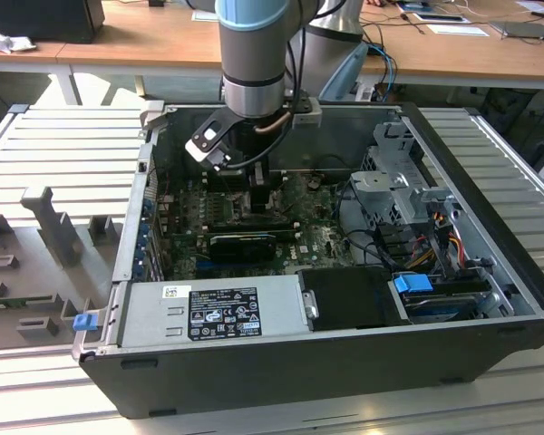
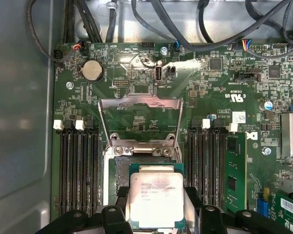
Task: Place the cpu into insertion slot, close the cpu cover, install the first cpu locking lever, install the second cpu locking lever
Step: 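Place the cpu into insertion slot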
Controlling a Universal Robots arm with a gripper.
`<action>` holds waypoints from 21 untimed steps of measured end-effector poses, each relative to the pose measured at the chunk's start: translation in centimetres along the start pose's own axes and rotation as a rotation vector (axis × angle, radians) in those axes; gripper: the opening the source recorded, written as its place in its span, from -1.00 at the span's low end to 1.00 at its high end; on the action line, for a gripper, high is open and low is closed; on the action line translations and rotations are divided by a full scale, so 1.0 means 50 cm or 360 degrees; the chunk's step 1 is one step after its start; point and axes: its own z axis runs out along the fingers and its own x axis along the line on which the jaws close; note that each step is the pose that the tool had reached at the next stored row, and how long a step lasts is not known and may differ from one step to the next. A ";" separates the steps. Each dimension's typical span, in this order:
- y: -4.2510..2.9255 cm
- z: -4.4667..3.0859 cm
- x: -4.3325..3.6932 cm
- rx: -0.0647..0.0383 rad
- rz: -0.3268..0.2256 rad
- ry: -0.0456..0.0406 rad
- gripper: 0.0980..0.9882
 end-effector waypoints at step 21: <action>-0.005 0.039 0.019 0.0002 0.0009 0.0000 -0.04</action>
